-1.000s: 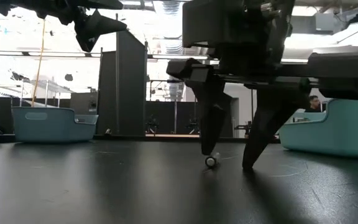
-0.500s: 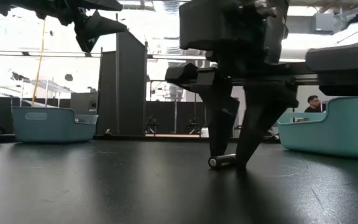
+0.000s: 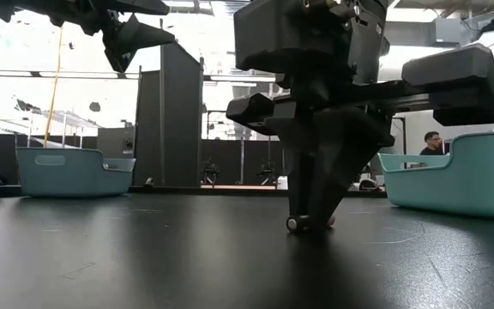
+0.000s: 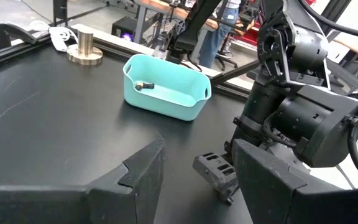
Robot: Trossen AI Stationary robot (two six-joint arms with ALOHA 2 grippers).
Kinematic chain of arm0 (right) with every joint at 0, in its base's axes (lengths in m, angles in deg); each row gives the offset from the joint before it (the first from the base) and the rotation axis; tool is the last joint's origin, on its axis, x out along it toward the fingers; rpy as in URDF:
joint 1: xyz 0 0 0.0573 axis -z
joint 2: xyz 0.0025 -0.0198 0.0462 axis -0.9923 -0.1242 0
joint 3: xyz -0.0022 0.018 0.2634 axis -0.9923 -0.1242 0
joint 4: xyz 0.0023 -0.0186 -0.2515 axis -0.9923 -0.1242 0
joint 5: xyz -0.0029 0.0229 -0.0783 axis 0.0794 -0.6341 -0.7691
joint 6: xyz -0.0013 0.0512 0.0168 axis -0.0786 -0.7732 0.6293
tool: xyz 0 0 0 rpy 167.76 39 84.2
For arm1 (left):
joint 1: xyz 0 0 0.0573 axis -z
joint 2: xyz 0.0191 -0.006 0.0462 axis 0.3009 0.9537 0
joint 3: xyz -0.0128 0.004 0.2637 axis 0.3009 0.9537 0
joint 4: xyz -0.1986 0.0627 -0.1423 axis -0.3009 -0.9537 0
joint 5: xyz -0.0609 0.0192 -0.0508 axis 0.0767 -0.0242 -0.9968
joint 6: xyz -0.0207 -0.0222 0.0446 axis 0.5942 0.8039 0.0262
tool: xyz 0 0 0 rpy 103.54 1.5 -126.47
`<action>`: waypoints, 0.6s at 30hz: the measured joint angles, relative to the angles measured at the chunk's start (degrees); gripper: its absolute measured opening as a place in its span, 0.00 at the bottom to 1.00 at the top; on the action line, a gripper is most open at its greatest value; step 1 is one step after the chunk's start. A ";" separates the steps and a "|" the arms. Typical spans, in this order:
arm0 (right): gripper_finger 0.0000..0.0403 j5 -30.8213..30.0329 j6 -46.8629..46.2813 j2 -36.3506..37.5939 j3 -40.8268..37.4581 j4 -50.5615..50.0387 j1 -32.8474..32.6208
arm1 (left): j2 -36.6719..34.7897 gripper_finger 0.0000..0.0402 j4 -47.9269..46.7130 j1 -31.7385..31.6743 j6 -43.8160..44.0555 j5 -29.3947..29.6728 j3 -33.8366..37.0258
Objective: Sort batteries
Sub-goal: Put the brown battery into the green bin
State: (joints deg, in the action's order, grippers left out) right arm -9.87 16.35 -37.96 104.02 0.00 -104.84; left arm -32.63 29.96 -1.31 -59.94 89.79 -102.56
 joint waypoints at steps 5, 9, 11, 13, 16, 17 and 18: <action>0.05 0.20 -2.15 0.00 0.04 -0.08 -0.42 | 0.00 0.46 0.05 0.00 0.02 -0.02 0.00; 0.02 0.39 -2.99 0.03 0.04 -0.04 -0.83 | 0.00 0.46 0.05 0.00 0.07 -0.02 0.00; 0.02 0.42 -2.99 0.11 0.04 0.03 -0.87 | 0.00 0.46 0.05 0.00 0.13 -0.02 0.00; 0.02 0.41 -3.07 0.11 0.04 0.06 -0.87 | 0.00 0.46 0.05 -0.01 0.36 -0.02 0.00; 0.02 0.58 -3.40 0.26 0.35 -0.31 -0.81 | 0.00 0.46 0.05 -0.02 0.52 -0.04 0.00; 0.02 0.60 -3.40 0.26 0.62 -0.60 -0.82 | 0.00 0.46 0.05 -0.02 0.53 -0.04 0.00; 0.02 0.61 -3.38 0.24 0.90 -0.78 -0.83 | 0.00 0.46 0.05 -0.01 0.54 -0.04 0.00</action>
State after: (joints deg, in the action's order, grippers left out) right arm -9.27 12.96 -37.72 104.92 -0.78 -105.67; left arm -32.63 30.00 -1.32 -59.40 89.75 -102.56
